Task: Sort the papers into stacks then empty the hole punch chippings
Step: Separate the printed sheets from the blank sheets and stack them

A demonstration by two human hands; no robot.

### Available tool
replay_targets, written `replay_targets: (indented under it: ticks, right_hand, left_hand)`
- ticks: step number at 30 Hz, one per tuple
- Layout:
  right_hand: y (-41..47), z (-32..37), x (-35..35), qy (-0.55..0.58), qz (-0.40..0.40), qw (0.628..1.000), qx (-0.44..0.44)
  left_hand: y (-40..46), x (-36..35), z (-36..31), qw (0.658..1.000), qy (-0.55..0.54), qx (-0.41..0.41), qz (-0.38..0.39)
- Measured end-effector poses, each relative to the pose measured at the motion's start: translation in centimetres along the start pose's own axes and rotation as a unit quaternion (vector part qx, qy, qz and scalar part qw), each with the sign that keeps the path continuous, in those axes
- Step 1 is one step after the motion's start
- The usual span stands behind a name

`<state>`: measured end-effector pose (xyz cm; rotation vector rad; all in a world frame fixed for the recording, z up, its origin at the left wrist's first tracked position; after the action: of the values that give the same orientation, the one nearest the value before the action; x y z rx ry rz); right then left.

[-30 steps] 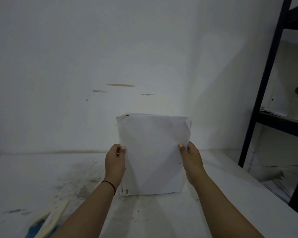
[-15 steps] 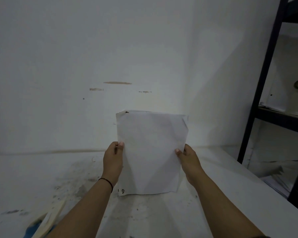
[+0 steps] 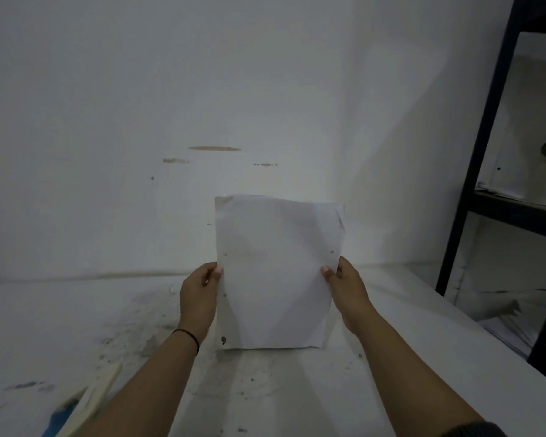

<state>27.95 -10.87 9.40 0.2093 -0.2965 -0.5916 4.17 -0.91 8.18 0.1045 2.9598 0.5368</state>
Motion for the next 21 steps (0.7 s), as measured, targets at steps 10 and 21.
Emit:
replay_targets:
  ticks: [10, 21]
  right_hand:
    - [0.4, 0.2, 0.4, -0.071, -0.03, 0.997, -0.005]
    - [2.5, 1.4, 1.0, -0.106, -0.053, 0.993, -0.013]
  left_hand:
    - [-0.1, 0.0, 0.1, 0.998, -0.053, 0.037, 0.018]
    - [2.1, -1.0, -1.3, 0.997, -0.066, 0.04, 0.01]
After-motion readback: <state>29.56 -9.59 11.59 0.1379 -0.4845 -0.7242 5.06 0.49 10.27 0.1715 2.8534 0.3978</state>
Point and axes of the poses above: each hand's wrist, its own y-axis towards the middle knuckle, its own x-axis out of the back of the hand, z = x × y, the point moved 3 cm from there along y, towards the middle knuckle, and after that the axes turned 11 degrees about -y, right-handed, at the moved point
